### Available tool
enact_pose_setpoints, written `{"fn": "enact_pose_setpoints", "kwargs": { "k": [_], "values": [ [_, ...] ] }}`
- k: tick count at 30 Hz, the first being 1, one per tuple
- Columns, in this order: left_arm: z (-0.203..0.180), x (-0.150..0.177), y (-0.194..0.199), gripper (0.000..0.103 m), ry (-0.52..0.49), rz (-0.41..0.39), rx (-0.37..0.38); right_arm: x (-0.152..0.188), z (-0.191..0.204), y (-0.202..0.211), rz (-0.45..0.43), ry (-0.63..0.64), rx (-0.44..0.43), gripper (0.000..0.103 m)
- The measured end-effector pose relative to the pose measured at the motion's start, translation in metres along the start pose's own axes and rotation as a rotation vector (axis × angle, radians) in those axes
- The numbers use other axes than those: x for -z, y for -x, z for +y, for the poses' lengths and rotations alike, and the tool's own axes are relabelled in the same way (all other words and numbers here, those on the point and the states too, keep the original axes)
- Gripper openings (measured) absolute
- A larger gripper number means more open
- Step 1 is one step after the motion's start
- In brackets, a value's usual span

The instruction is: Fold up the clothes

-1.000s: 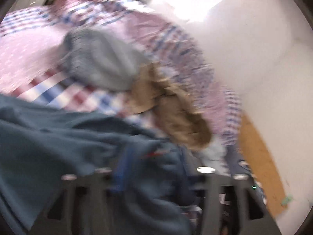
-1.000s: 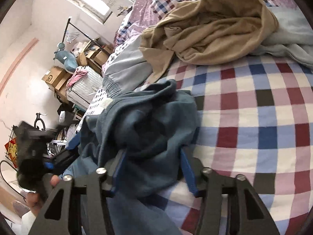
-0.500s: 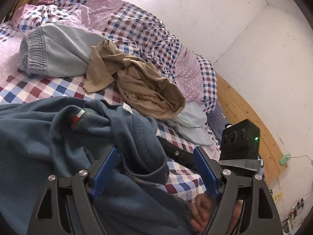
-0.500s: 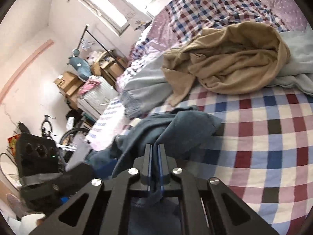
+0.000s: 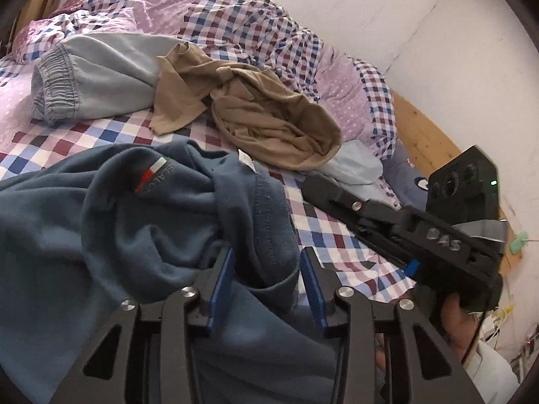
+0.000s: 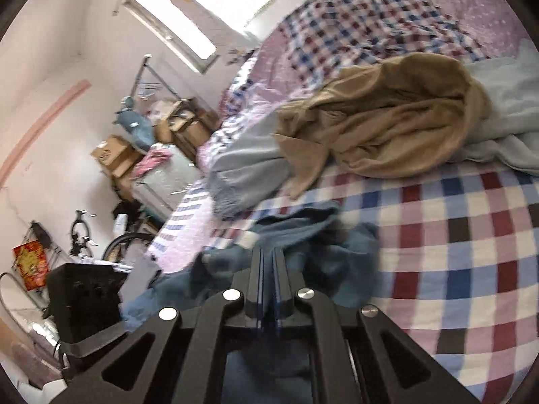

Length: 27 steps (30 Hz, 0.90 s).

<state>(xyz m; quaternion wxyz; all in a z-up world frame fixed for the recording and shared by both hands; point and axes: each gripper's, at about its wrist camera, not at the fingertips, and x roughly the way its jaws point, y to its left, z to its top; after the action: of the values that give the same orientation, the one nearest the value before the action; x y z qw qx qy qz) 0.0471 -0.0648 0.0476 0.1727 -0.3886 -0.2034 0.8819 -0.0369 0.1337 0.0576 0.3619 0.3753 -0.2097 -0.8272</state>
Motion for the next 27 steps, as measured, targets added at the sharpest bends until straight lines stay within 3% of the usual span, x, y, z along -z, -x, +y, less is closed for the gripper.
{"fn": "enact_pose_setpoints", "kwargs": {
  "k": [6, 8, 11, 18, 27],
  "values": [
    [-0.006, 0.003, -0.004, 0.045, -0.026, 0.016, -0.035, -0.002, -0.024, 0.000, -0.011, -0.053, 0.112, 0.012],
    [-0.009, 0.005, -0.006, 0.047, -0.037, 0.021, -0.057, -0.002, -0.034, 0.001, -0.012, -0.079, 0.143, 0.024],
    [-0.015, 0.007, -0.008, 0.053, -0.052, 0.028, -0.077, 0.000, -0.046, 0.003, -0.020, -0.125, 0.162, 0.034],
    [-0.032, 0.016, -0.009, 0.060, -0.081, 0.049, -0.065, 0.000, -0.057, 0.013, -0.040, -0.168, 0.172, 0.037],
    [-0.026, 0.014, -0.023, 0.058, -0.033, 0.050, -0.071, 0.001, -0.048, 0.017, -0.045, -0.124, 0.177, 0.041]
  ]
}}
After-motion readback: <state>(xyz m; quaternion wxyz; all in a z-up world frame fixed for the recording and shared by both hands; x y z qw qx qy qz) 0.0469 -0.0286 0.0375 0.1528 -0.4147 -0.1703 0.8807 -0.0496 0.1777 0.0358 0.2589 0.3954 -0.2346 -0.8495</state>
